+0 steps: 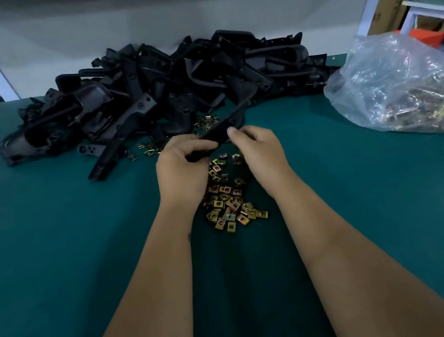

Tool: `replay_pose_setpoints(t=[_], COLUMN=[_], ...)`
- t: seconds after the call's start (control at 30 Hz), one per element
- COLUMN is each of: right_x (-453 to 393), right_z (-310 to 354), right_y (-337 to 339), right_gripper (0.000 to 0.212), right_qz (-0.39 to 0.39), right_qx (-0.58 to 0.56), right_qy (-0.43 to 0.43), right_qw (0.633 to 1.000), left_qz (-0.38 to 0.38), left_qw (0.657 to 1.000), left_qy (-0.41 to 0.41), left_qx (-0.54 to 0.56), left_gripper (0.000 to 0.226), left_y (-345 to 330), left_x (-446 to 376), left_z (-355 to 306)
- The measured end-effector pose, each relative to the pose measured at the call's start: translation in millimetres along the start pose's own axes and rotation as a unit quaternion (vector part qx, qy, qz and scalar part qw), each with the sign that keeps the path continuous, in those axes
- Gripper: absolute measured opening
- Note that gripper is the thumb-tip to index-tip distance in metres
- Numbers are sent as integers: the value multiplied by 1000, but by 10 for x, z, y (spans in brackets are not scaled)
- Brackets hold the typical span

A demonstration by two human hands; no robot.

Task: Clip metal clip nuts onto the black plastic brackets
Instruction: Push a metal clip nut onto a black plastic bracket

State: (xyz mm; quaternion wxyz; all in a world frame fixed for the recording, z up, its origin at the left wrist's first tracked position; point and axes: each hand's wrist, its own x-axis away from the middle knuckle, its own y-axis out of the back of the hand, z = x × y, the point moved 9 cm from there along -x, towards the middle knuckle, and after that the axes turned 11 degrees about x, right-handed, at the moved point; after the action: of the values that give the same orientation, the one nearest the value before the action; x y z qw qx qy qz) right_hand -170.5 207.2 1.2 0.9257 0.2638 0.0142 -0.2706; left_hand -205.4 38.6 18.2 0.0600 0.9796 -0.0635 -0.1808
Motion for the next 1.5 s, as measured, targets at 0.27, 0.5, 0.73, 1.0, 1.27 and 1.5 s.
replay_pose_setpoints(t=[0.27,0.5,0.73,1.0,1.27,1.5], right_x=[89,78,103,229,194,212], right_z=[131,14,222,518,287,289], right_y=[25,23,-126,-158,-165,-267], right_gripper=[17,16,11,32,17,28], right_qz=[18,16,43,52,44,90], right_qx=[-275,-388,-487,-208,91,279], right_qy=[-28,-94,-34,121,79,105], right_qw=[961,917,872,969,992,950], left_qz=[-22,-108,-38,-32,-206,-202], left_qw=[970,950,999,942,898,890], left_qy=[-189,-176,-9,104,162,173], left_qx=[-151,-232,23,319,353,372], left_gripper=[42,46,28,19,17,23], left_y=[-12,218,137,26,434,404], left_x=[164,187,88,89,30,-2], left_z=[-352,-375,-111,7,367,426])
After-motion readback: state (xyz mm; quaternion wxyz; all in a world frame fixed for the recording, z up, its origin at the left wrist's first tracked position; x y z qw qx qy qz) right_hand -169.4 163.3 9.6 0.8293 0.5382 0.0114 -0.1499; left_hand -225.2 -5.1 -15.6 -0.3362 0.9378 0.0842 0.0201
